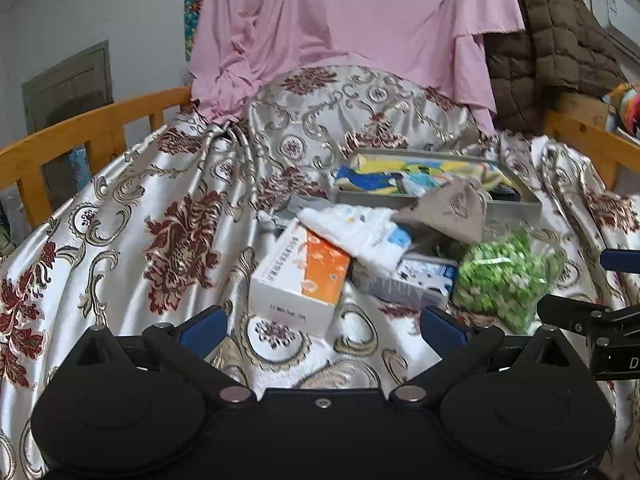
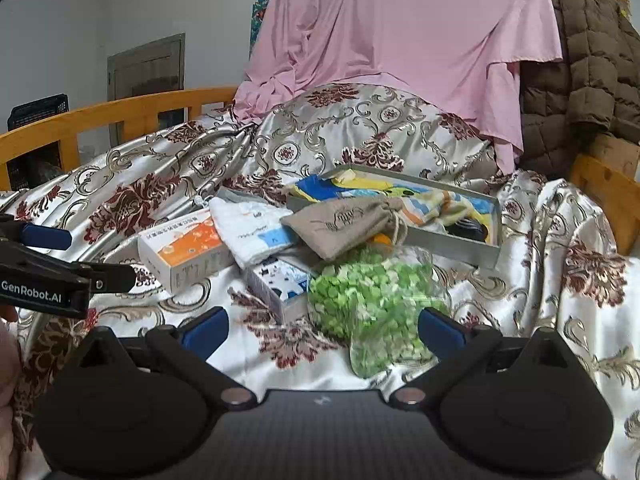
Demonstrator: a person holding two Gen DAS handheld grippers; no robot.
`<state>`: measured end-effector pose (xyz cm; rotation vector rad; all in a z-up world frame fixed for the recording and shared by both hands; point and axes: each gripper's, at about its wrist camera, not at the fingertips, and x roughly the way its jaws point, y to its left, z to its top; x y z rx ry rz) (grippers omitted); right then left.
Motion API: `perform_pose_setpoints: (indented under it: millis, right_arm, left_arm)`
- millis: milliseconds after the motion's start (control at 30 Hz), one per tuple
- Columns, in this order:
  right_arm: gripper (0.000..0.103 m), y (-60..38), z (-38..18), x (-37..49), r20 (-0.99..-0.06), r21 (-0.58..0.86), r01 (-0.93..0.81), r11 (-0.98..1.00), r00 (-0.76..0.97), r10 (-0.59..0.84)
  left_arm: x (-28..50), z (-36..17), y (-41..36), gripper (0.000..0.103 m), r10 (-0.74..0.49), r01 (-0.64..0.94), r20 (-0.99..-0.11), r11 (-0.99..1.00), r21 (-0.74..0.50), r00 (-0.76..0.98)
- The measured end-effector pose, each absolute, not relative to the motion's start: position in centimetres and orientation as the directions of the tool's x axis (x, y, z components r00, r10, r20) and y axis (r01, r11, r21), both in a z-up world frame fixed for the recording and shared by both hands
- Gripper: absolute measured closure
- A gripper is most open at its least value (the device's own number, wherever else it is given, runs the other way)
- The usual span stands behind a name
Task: Organize soft objects
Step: 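Move both tools toward the beige pouch and green bead bag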
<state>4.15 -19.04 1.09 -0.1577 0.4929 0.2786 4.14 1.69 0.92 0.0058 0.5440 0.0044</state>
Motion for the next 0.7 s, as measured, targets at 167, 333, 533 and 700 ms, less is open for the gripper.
perform_pose_setpoints:
  millis: [167,333,533,700]
  right_arm:
    - [0.000,-18.6,0.9,5.5,-0.473,-0.085,-0.309,0.947,0.849,0.235]
    - [0.000,-18.2,0.7,7.0,-0.461,-0.095,-0.322,0.942,0.853,0.245]
    - [0.000,-17.9,0.6,9.2,-0.443,-0.105,-0.321,0.941,0.862,0.244]
    - [0.000,-17.3,0.6,11.6,-0.414,-0.139,-0.310,0.940,0.881,0.229]
  left_arm:
    - [4.8,0.8,1.9,0.001,0.031,-0.028,-0.492,1.000,0.014,0.870]
    - [5.6,0.6,2.3,0.001,0.038,-0.043,-0.484,0.999,-0.001,0.874]
    - [7.5,0.2,2.6,0.001,0.051,-0.063,-0.466,0.998,-0.009,0.883]
    - [9.0,-0.2,2.4,0.001,0.048,-0.053,-0.451,0.999,0.002,0.891]
